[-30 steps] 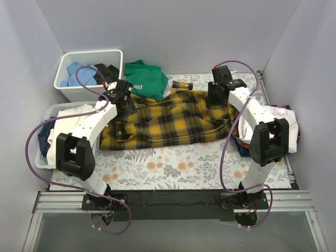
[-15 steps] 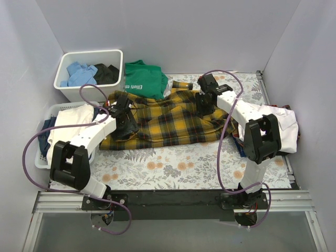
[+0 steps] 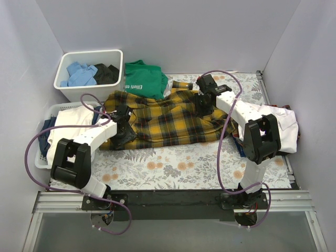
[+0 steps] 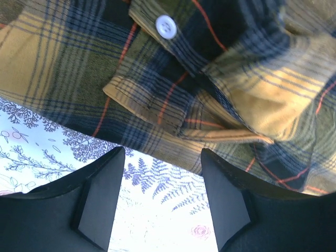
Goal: Fold and stack the long sleeve shirts
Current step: Fold the shirt
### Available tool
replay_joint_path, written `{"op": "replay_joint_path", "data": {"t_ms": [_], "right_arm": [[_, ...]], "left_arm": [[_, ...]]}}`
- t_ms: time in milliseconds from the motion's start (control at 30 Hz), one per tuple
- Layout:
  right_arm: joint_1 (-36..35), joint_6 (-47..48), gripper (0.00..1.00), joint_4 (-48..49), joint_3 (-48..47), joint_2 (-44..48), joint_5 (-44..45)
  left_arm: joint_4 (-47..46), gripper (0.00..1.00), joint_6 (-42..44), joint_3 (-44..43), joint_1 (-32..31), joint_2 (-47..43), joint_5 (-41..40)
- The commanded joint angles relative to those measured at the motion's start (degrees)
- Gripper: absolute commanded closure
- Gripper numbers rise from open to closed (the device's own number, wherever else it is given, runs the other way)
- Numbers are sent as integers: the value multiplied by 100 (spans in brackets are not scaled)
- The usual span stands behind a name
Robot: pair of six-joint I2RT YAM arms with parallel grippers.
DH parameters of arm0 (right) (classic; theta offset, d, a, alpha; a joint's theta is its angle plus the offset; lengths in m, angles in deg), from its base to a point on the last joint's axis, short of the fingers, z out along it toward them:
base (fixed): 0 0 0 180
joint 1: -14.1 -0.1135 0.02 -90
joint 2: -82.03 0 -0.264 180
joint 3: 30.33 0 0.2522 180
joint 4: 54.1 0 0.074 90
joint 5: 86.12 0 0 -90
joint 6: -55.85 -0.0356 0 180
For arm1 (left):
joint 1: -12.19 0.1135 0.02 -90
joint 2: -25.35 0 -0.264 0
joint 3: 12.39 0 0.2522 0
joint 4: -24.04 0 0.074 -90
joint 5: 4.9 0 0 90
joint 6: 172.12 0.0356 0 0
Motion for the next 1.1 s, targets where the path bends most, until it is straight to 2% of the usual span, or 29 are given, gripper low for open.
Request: {"op": "replay_joint_path", "data": {"t_ms": [0, 433, 633, 867, 1067], "right_arm": [[-30, -23, 59, 29, -19, 33, -14], [-30, 30, 59, 11, -133, -143, 21], [-30, 30, 59, -15, -177, -178, 82], [-21, 3, 59, -24, -195, -231, 39], [-30, 21, 59, -59, -186, -205, 144]], "left_arm": [[-326, 41, -214, 12, 138, -32, -158], [-441, 41, -213, -76, 183, -138, -492], [-599, 42, -170, -41, 183, -480, -562], [-582, 42, -73, -24, 183, -86, -448], [-705, 45, -143, 214, 183, -94, -404]]}}
